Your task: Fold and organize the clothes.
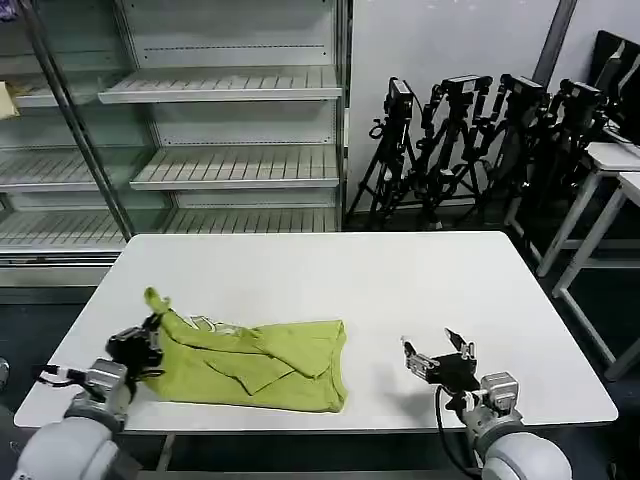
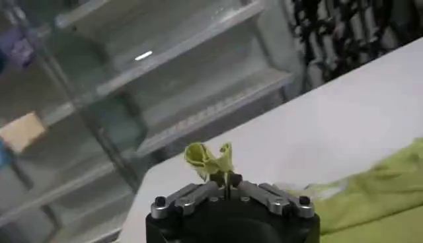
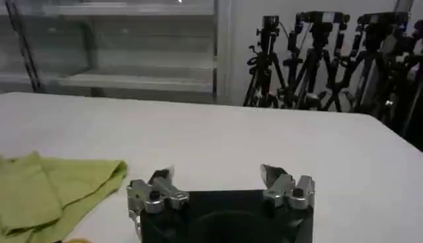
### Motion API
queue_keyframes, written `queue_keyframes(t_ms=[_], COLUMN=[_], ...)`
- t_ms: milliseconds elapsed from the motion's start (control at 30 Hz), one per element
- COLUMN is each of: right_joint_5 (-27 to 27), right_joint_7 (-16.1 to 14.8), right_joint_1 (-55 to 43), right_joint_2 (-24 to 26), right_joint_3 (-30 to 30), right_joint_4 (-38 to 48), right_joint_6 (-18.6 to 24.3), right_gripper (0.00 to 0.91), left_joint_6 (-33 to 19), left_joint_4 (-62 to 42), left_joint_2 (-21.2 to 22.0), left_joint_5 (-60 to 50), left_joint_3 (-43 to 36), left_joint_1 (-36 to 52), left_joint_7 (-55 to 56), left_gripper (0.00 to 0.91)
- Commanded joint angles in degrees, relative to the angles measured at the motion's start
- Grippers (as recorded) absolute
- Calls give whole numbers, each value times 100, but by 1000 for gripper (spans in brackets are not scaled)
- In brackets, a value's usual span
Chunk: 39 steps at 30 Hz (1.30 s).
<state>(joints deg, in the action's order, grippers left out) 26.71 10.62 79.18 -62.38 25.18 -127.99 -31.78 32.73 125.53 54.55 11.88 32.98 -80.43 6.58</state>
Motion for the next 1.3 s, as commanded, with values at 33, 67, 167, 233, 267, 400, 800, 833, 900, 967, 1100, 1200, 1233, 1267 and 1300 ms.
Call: queue_keyframes(t_ms=[33, 67, 167, 233, 267, 400, 800, 833, 900, 967, 1100, 1200, 1233, 1267, 1300], right_joint_5=[-65, -67, -138, -151, -167, -172, -156, -154, -156, -159, -159, -152, -148, -141, -131], right_joint_7=[3, 3, 7, 10, 9, 18, 15, 14, 13, 12, 4, -3, -5, -5, -6], right_joint_1=[-70, -74, -68, -62, -69, -103, -61, -70, -87, -104, -119, -127, -126, -129, -131], right_joint_2=[48, 34, -26, -44, -50, -29, 42, 41, 42, 36, 16, 32, 39, 45, 52], right_joint_3=[82, 80, 64, 66, 73, 169, 361, 357, 349, 325, 287, 315, 335, 349, 371], right_joint_4=[39, 66, 81, 69, 64, 15, -103, -98, -80, -64, -69, -64, -66, -75, -82], right_joint_6=[0, 8, 7, 3, 2, -13, -40, -41, -40, -37, -35, -27, -23, -21, -21], right_gripper=[907, 907, 907, 907, 907, 907, 907, 907, 907, 907, 907, 907, 907, 907, 907], left_joint_6=[30, 30, 30, 32, 33, 35, 43, 44, 43, 42, 40, 28, 24, 14, -76], left_joint_4=[339, 324, 251, 174, 135, -48, -395, -408, -376, -350, -462, -516, -515, -507, -499], left_joint_2=[689, 766, 878, 923, 953, 1046, 1303, 1297, 1270, 1234, 1258, 1327, 1364, 1408, 1439], left_joint_5=[-410, -449, -493, -484, -478, 139, 1780, 1845, 1862, 1823, 1818, 1816, 1812, 1815, 1817], left_joint_3=[-1934, -2020, -2330, -2488, -2555, -2853, -3358, -3350, -3342, -3331, -3286, -3286, -3289, -3294, -3297], left_joint_1=[631, 653, 709, 759, 787, 947, 1543, 1545, 1516, 1496, 1536, 1573, 1599, 1626, 1664], left_joint_7=[-26, -39, -51, -68, -64, -8, 992, 1049, 1055, 1047, 1060, 999, 971, 959, 930], left_gripper=[10, 10, 10, 10, 10, 10, 20, 10, 10, 10, 10, 907, 907, 907, 907])
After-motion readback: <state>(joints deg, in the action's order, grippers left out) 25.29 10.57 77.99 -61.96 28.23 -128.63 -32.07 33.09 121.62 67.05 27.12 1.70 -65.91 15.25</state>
